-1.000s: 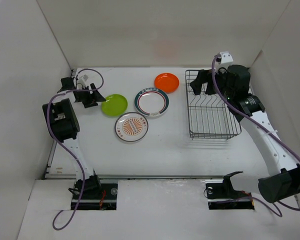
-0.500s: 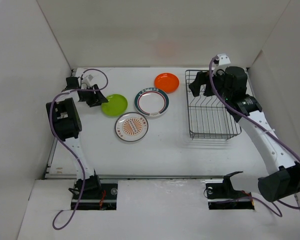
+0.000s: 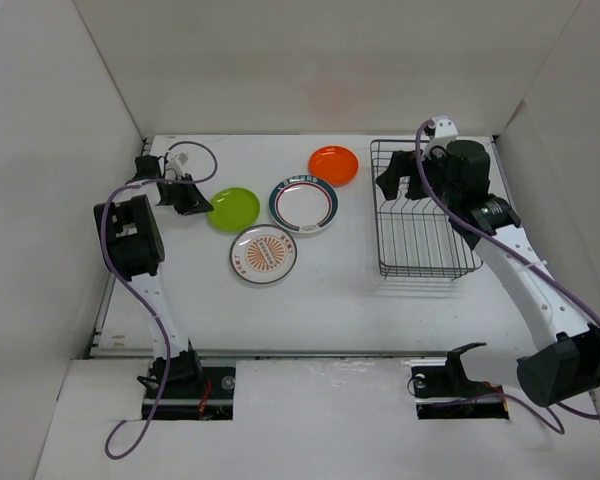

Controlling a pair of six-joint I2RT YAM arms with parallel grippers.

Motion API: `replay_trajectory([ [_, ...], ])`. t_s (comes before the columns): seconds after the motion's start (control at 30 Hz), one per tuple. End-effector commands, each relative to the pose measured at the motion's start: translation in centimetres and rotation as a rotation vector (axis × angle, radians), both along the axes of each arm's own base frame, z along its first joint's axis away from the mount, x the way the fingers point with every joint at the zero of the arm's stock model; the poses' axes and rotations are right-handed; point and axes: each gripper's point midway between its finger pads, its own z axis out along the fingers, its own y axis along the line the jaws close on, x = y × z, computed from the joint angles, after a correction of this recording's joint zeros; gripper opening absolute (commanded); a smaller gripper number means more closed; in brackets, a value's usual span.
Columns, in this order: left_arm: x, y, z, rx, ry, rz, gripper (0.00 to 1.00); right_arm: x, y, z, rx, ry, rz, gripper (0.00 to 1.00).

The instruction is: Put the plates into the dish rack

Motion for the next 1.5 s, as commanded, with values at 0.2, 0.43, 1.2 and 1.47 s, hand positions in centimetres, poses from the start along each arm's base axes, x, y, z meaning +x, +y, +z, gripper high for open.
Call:
replay_trajectory([
  [0.2,0.1,1.3,14.7,0.000,-0.313,-0.016,0.00,-0.4,5.0,2.1,0.073,-0.097,0.141,1.00],
  [0.43,-3.0,-2.1,23.8,-0.111,-0.507,-0.207,0.00,-0.9,12.5,3.2,0.191,-0.108,0.369,1.00],
  [1.2,-7.5,-6.6,29.2,-0.216,-0.609,-0.368,0.00,2.0,27.9,4.2,0.408,-0.068,0.623,1.00],
  [1.47,-8.1,-7.7,29.7,-0.258,-0.623,-0.397,0.00,2.5,29.6,5.3,0.514,-0.062,0.668,0.80],
])
